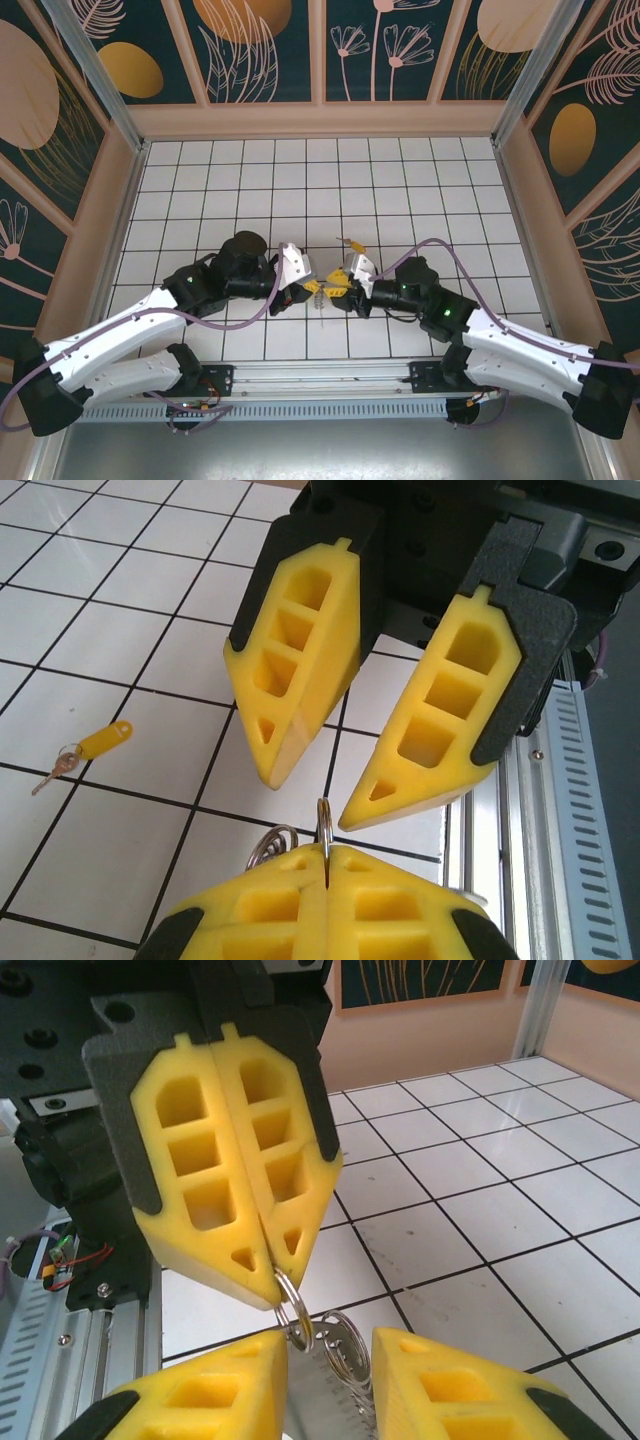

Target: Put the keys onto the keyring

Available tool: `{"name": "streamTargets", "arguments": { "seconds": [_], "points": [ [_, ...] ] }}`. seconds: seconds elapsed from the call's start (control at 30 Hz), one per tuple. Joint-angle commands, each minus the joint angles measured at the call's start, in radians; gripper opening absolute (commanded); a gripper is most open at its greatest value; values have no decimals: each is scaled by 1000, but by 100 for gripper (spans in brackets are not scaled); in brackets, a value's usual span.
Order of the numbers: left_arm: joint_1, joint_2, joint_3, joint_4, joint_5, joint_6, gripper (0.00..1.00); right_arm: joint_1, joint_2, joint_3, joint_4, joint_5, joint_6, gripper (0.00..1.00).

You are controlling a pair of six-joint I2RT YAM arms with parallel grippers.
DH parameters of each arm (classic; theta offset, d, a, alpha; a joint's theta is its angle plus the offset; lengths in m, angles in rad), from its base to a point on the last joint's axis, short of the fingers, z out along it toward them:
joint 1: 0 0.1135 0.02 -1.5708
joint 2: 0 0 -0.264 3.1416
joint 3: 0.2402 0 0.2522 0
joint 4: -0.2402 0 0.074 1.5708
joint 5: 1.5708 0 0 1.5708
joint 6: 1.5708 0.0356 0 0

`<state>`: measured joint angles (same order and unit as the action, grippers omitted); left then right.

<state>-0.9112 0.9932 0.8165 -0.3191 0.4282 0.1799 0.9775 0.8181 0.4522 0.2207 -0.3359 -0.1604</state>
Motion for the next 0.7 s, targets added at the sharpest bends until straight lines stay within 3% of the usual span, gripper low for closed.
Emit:
{"name": "streamTargets", "arguments": {
  "seconds": [0.0,0.37,0.6,0.67],
  "points": [
    [-7,-1,42,-24,-3,22,0,15,8,41,-4,20,-31,27],
    [-16,16,50,-31,-7,23,0,59,51,70,-3,32,-53,24],
    [-20,21,55,-43,-26,24,0,73,62,74,-11,58,-60,0],
    [-21,13,49,-33,-31,22,0,76,60,73,-13,68,-60,0]
  ]
}}
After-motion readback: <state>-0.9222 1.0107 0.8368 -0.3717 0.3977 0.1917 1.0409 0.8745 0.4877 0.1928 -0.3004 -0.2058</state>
